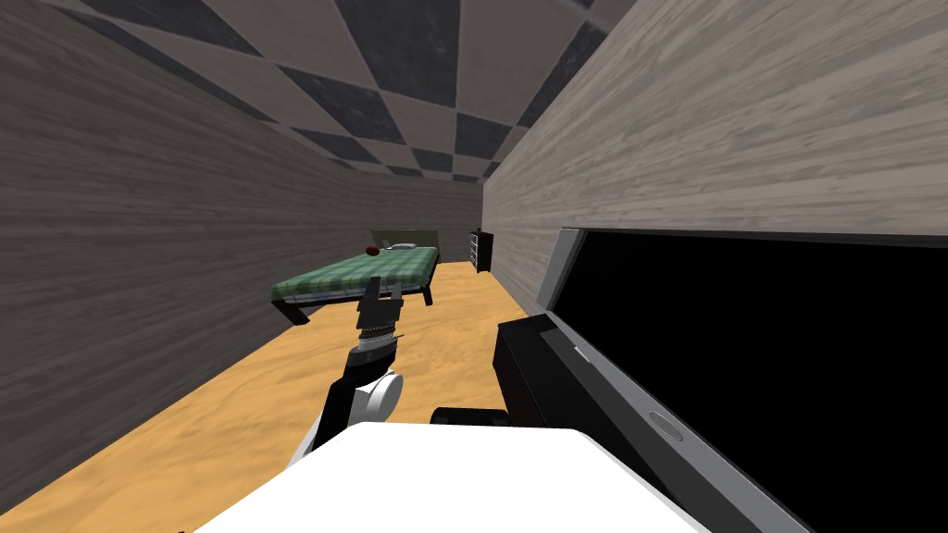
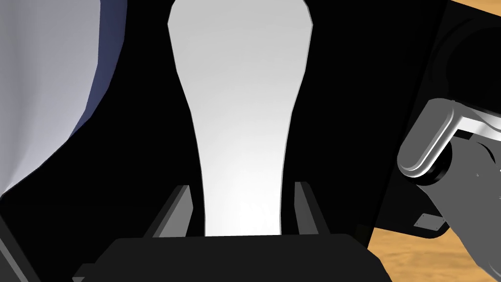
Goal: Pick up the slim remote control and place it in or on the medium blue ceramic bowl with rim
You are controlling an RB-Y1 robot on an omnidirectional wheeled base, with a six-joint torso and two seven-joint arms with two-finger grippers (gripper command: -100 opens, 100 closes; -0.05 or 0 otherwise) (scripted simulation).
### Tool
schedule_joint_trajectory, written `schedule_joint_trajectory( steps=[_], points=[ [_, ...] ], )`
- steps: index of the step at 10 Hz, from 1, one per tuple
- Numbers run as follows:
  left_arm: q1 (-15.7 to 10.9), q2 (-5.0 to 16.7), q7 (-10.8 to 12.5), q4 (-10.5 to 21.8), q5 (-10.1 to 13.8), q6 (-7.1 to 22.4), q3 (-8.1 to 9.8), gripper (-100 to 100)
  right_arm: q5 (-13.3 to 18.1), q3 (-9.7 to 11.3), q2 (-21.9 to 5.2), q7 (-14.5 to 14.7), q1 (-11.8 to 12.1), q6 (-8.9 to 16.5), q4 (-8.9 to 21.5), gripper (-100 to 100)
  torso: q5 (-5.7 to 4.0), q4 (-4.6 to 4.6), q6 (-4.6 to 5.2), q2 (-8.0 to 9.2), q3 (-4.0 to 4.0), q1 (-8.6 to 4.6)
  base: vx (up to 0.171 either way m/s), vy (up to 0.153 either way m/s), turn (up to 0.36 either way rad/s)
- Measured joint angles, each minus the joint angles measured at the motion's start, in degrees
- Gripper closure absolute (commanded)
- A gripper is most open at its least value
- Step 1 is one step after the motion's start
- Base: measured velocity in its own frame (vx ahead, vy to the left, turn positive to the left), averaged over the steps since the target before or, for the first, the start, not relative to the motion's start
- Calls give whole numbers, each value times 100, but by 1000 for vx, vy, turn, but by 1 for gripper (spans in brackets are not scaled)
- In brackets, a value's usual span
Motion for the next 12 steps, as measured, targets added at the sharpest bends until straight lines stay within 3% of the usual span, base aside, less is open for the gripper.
schedule_joint_trajectory(
  steps=[2, 3, 4, 5, 7, 8, 9, 10, 12],
  points=[
    [-1, 0, 0, 0, 0, 0, 0, 0, -10, -67, -46, 46, -48, -101, 100, 100, -3, 2, -4, -1, 0, -2, 1, 14, 5],
    [-1, 0, 0, 0, 0, 0, 0, 0, -14, -72, -44, 65, -55, -109, 114, 0, -3, 2, -4, 0, 1, -7, 0, 0, 0],
    [-1, 0, 0, 0, 0, 0, 0, 0, -14, -71, -43, 63, -54, -109, 112, 100, -4, 2, -4, 1, 1, -9, 6, 72, 33],
    [-1, 0, 0, 0, 0, 0, -1, 0, 15, -59, -207, -100, 144, -116, -132, 100, 9, 0, -4, 2, 1, 13, 3, 88, 9],
    [-1, 0, 0, 0, 0, 0, 0, 0, -41, -124, -285, -11, 73, -187, 64, 100, 11, 1, -4, -2, 0, 21, 8, 68, 42],
    [-1, 0, 0, 0, 0, 0, -1, 0, -76, -147, -398, -34, 148, -245, 32, 100, 23, 0, -11, -4, -2, 30, 19, 95, 94],
    [-1, 0, 0, 0, 0, 0, -1, 0, -98, -156, -528, -128, 241, -311, -54, 100, 36, -2, -15, -11, -7, 38, 14, 75, 134],
    [-1, 0, 0, 0, 0, 0, -1, 0, -145, -178, -700, -310, 496, -381, -334, 100, 51, -6, -15, -12, -9, 43, -1, 39, 51],
    [-1, 0, 0, 0, 0, 0, 0, 0, -286, -282, -730, -80, 357, -554, -13, 100, 64, -9, -13, -9, -9, 28, -6, 8, 62]
  ],
)
